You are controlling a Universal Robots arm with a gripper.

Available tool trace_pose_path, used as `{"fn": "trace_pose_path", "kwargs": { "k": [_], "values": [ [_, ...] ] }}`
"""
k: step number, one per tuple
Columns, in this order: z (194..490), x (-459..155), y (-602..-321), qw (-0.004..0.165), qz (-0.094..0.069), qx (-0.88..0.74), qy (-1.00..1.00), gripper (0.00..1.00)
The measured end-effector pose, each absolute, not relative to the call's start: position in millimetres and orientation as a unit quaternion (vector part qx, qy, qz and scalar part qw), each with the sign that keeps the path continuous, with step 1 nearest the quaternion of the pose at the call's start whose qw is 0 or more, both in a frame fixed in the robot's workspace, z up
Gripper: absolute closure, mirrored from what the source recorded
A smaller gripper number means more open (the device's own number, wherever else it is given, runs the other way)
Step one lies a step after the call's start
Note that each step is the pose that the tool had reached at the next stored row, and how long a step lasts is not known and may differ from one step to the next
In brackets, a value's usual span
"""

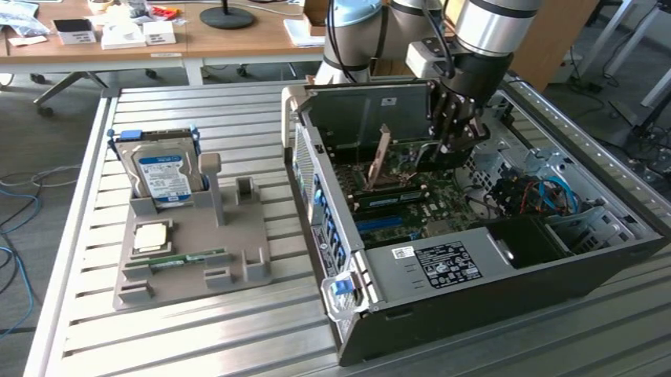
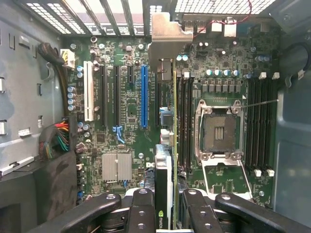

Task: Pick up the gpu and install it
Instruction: 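Insert the gpu into the slot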

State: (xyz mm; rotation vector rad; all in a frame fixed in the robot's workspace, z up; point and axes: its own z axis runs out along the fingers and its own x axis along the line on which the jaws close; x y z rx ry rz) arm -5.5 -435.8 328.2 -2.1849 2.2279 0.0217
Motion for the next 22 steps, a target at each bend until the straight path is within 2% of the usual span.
{"fn": "trace_pose_path", "kwargs": {
  "k": [22],
  "values": [
    [323.1, -6.8, -435.8, 0.011, 0.007, -0.700, 0.714, 0.73]
  ]
}}
